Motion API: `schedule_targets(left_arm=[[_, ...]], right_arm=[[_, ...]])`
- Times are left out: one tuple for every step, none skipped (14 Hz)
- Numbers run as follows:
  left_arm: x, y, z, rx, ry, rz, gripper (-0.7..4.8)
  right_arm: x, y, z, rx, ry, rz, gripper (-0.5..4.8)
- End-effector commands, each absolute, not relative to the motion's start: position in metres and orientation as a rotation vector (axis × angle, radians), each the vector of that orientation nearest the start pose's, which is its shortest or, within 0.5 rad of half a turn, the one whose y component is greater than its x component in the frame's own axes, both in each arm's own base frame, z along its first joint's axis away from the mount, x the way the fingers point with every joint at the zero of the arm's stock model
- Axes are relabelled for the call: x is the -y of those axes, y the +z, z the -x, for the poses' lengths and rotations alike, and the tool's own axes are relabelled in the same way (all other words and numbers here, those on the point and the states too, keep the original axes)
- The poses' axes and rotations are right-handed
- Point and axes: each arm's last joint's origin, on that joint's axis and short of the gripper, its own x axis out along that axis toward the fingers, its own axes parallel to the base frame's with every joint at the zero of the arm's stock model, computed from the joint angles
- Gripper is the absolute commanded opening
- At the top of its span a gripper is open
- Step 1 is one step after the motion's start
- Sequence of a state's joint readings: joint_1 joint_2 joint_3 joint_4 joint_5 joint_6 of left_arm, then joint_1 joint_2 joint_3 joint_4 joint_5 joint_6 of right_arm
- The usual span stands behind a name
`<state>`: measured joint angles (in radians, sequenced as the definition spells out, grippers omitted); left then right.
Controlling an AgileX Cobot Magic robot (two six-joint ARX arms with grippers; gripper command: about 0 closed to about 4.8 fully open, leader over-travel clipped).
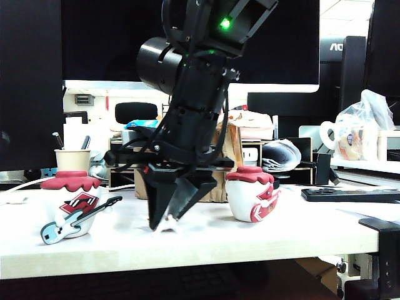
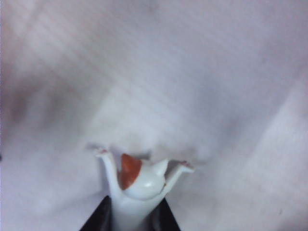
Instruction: Put the doll that is least similar in size compared to the others into the paper box.
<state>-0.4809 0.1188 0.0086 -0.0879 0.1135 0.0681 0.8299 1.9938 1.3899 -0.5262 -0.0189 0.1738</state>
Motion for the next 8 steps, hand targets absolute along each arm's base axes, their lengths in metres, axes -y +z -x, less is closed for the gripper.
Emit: schedule_targets(left_arm=[[0.042, 0.156, -0.090, -0.099, -0.520, -0.086, -0.05], [0.039, 0.158, -0.090, -0.074, -0.491, -0.081, -0.05], [0.037, 0.161, -0.089, -0.041, -0.478, -0.077, -0.05], [0.037, 0.161, -0.089, -0.041, -0.478, -0.077, -0.05], [0.037, 0.161, -0.089, -0.042, -0.478, -0.077, -0.05], [0.037, 0.161, -0.089, -0.042, -0.478, -0.077, -0.05], [0.037, 0.161, -0.089, -0.042, -0.477, -0.077, -0.05], [0.037, 0.160, -0.090, -0.043, -0.478, -0.077, -0.05]], right_arm=[[-0.295, 0.194, -0.268, -1.077, 0.645, 0.256, -0.02], [-0.292, 0.207, -0.267, -1.028, 0.637, 0.247, -0.01], [-0.289, 0.224, -0.265, -0.968, 0.639, 0.225, -0.01], [-0.285, 0.247, -0.261, -0.891, 0.654, 0.182, -0.01], [-0.283, 0.264, -0.259, -0.830, 0.668, 0.146, -0.02], [-0.280, 0.275, -0.257, -0.789, 0.675, 0.116, -0.01], [-0.279, 0.290, -0.255, -0.713, 0.691, 0.075, -0.01], [-0.279, 0.297, -0.256, -0.669, 0.699, 0.055, -0.02]])
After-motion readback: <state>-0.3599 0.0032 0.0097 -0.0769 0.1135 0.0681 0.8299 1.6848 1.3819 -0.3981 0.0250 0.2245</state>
